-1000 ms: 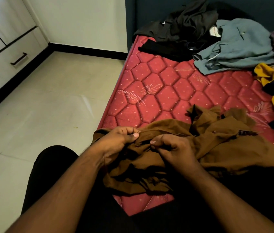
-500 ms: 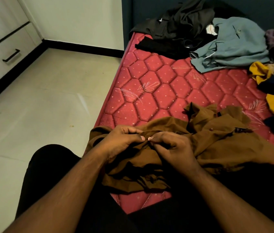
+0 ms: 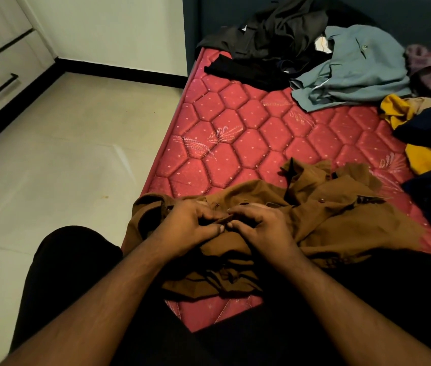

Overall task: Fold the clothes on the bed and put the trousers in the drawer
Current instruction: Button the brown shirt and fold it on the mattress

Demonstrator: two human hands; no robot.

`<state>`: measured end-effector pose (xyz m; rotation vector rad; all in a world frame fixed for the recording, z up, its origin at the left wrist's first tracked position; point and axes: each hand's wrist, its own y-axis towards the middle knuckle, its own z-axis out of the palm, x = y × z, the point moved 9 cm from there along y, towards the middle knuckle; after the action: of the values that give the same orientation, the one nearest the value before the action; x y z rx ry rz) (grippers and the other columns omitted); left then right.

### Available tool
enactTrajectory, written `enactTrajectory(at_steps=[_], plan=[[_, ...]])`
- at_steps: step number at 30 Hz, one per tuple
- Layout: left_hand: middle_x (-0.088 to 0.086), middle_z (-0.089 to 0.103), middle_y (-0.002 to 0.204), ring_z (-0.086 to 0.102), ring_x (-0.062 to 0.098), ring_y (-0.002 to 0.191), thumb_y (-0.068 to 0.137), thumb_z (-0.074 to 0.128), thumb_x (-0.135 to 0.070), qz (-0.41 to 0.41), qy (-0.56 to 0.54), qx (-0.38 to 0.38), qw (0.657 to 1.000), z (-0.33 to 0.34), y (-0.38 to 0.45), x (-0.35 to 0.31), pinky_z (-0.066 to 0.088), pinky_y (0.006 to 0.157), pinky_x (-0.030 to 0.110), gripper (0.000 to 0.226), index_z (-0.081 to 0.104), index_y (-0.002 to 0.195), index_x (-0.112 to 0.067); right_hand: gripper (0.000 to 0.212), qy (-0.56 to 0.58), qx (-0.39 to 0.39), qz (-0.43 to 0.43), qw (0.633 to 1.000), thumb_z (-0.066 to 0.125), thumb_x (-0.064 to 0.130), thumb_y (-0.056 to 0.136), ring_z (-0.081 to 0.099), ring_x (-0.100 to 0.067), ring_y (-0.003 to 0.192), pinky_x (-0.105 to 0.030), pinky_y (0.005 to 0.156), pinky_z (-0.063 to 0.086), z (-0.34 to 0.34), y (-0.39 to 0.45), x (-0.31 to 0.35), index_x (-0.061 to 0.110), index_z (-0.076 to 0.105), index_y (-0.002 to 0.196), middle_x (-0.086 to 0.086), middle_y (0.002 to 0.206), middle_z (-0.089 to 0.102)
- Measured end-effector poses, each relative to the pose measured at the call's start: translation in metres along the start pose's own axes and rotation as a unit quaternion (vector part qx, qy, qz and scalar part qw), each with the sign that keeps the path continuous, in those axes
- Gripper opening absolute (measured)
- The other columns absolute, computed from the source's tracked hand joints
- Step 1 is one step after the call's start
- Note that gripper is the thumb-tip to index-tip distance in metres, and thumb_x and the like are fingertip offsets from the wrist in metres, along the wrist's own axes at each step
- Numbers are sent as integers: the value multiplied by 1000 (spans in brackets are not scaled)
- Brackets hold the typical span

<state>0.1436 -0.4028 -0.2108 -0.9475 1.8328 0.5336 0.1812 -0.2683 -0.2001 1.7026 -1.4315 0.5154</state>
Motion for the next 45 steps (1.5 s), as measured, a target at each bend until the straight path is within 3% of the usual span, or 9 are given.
enactTrajectory(at_steps=[7,14,21,26,30,35,37,41,45], plan=[[-3,75,88,68,8,81,84,73,-9,-11,37,-16,999,2,0,-1,56,75,29,19,78,100,-17,10,-52,-32,12,998,74,18,73,65,-7,74,-17,69,50,-2,-2,-6,9,76,76,0,76,73],[3,71,80,65,15,75,88,68,-15,-19,130,17,991,14,3,-1,53,73,39,12,77,88,-7,10,-72,-49,66,994,61,18,74,57,-13,68,-37,63,48,-1,-5,-11,12,59,66,4,68,60],[-12,68,119,64,0,105,82,72,-24,-14,133,17,991,1,-11,2,54,92,29,48,63,128,-33,19,-9,29,136,990,55,46,80,63,-9,70,-39,66,52,15,-7,-20,29,60,87,12,75,67],[-19,70,87,67,4,85,85,73,-23,-131,191,28,972,-32,-23,26,56,84,29,19,74,98,-37,19,-79,99,36,991,55,43,89,62,-12,73,-29,66,45,29,-11,3,26,56,97,6,78,66],[-14,72,104,67,12,95,84,69,-29,-190,288,-29,938,-83,-42,51,55,88,35,25,72,104,-43,31,-90,209,87,970,69,35,85,58,-11,74,-27,69,45,20,-15,-18,25,47,104,4,83,61],[-7,60,128,55,22,120,76,57,-52,-181,368,57,910,-72,-38,39,46,101,42,49,57,124,-48,23,-203,192,34,959,63,40,88,61,-13,98,-36,78,51,5,-20,-7,31,57,108,11,106,64],[-5,49,138,44,23,130,85,59,-48,-127,424,10,897,-61,-19,7,34,108,45,52,49,136,-44,31,-223,176,19,959,61,43,89,59,-13,105,-33,81,51,9,-21,-4,30,60,118,10,116,60],[-3,60,122,55,17,115,86,62,-27,-25,291,-50,955,-26,15,-40,44,99,33,41,62,127,-26,34,-243,129,18,961,56,42,93,59,-19,104,-34,78,50,13,-15,-5,26,60,123,5,116,59],[0,58,113,52,22,109,86,67,-35,-48,388,8,920,-3,22,-7,47,93,37,35,66,120,-28,34,-278,132,41,950,51,42,93,64,-26,88,-36,65,49,19,-19,-10,28,62,122,-1,103,59]])
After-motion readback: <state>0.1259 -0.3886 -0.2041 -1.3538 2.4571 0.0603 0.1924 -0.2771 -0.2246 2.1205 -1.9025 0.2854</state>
